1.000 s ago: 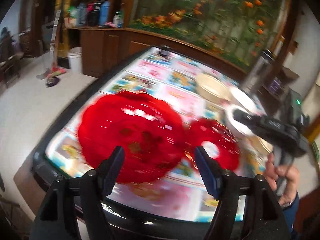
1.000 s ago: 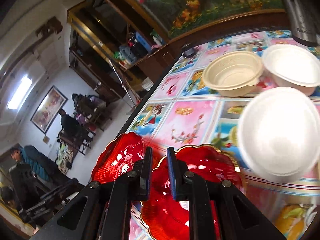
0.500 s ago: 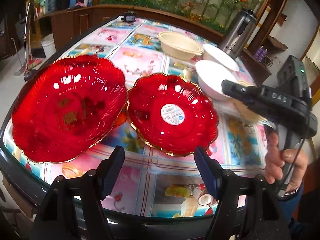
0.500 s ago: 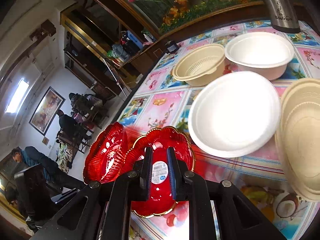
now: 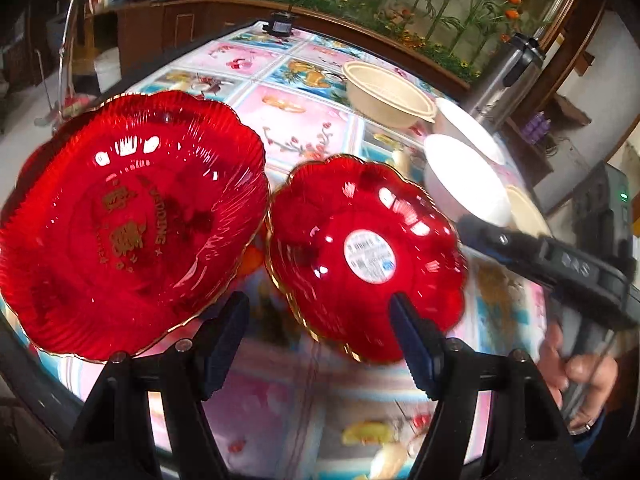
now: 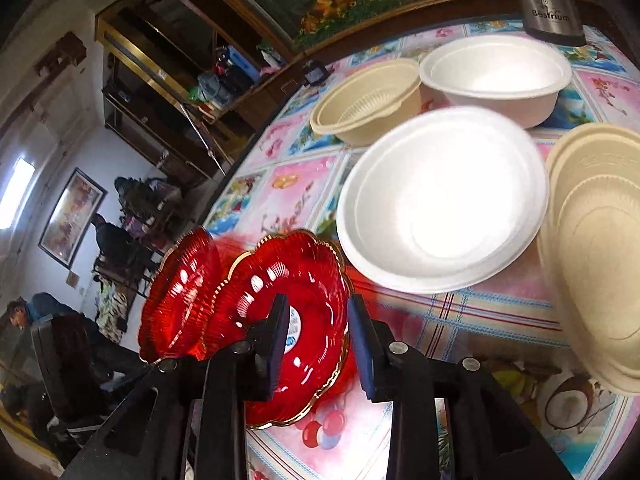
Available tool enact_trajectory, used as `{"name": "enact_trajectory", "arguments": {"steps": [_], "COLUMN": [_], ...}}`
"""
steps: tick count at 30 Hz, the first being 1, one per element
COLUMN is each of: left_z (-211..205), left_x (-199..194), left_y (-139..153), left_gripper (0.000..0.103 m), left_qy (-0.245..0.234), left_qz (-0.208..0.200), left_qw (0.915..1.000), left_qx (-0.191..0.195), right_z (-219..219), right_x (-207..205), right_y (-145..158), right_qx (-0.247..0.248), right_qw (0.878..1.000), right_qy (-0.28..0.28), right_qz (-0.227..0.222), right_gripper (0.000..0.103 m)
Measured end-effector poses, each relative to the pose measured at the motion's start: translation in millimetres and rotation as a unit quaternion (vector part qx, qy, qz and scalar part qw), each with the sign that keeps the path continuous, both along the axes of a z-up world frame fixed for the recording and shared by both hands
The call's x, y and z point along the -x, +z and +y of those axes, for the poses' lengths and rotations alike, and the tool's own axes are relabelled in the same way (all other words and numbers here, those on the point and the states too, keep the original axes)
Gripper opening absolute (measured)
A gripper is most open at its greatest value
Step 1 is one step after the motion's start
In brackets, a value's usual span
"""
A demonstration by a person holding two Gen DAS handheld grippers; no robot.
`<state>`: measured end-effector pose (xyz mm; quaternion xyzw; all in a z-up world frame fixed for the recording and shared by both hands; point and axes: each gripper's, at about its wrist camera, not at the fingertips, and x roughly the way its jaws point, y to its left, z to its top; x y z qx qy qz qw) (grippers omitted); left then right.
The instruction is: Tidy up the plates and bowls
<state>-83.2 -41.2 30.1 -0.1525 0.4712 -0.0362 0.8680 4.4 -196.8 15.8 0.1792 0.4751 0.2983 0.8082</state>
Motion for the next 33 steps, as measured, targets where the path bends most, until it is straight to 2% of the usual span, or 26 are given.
{"name": "enact_trajectory", "arguments": {"steps": [2, 4, 7, 9, 11, 15, 18, 22, 24, 25, 26, 29, 33], "left_z": [-1.9, -7.0, -12.7, -12.6, -11.8, -8.5, -7.3, -5.2, -7.4, -7.8, -8.8, -9.4, -12.9], "left_x": [-7.1, -14.2, -24.4, -27.6, -26.0, -21.5, -16.0, -17.0, -21.8, -25.2, -29.3, -34.3, -32.7], "left_y": [0.0, 0.3, -1.9, -2.3, -2.3, -1.0, 5.1, 4.5, 1.0, -1.7, -6.5, -12.6, -10.2], "left_gripper": [0.071, 0.069, 0.067, 0.062, 0.062, 0.062, 0.062, 0.062, 0.054, 0.036, 0.024, 0.014, 0.014], "left_qy": [-0.001, -0.002, -0.006, -0.002, -0.005, -0.02, -0.012, -0.006, -0.003, -0.003, -0.003, 0.009, 0.016], "left_qz": [-0.004, -0.006, -0.006, -0.007, -0.008, -0.006, -0.015, -0.013, -0.012, -0.009, 0.0, 0.004, 0.004], "left_qw": [1.0, 0.9998, 0.9995, 0.9994, 0.9996, 0.9998, 0.9998, 0.9999, 0.9998, 0.9998, 0.9998, 0.9995, 0.9991], "left_qx": [0.0, -0.019, -0.031, -0.034, -0.028, 0.008, -0.006, -0.006, -0.015, -0.017, -0.018, -0.031, -0.038], "right_z": [1.6, 1.9, 2.5, 2.7, 0.8, -4.6, -8.3, -13.8, -16.3, -17.0, -17.8, -19.5, -16.1], "right_x": [1.4, 2.2, 0.9, -0.9, -1.6, 1.4, 2.2, 3.5, 4.3, 4.8, 5.1, 6.1, 8.3], "right_y": [-1.1, -2.0, -8.2, -13.9, -16.8, -11.0, -10.2, -10.1, -12.2, -12.5, -13.5, -14.4, -12.9], "right_qx": [0.012, 0.021, 0.031, 0.04, 0.042, 0.056, 0.059, 0.061, 0.056, 0.055, 0.053, 0.048, 0.059], "right_qw": [1.0, 1.0, 0.999, 0.999, 0.999, 0.998, 0.998, 0.997, 0.998, 0.998, 0.998, 0.998, 0.997], "right_qy": [0.002, -0.001, -0.001, -0.004, -0.007, -0.023, -0.03, -0.04, -0.04, -0.041, -0.04, -0.04, -0.041], "right_qz": [-0.001, -0.004, 0.004, 0.012, 0.016, -0.007, -0.009, -0.007, 0.0, 0.002, 0.005, 0.01, 0.004], "right_gripper": [0.033, 0.032, 0.025, 0.018, 0.015, 0.008, 0.008, 0.008, 0.008, 0.008, 0.008, 0.008, 0.008]}}
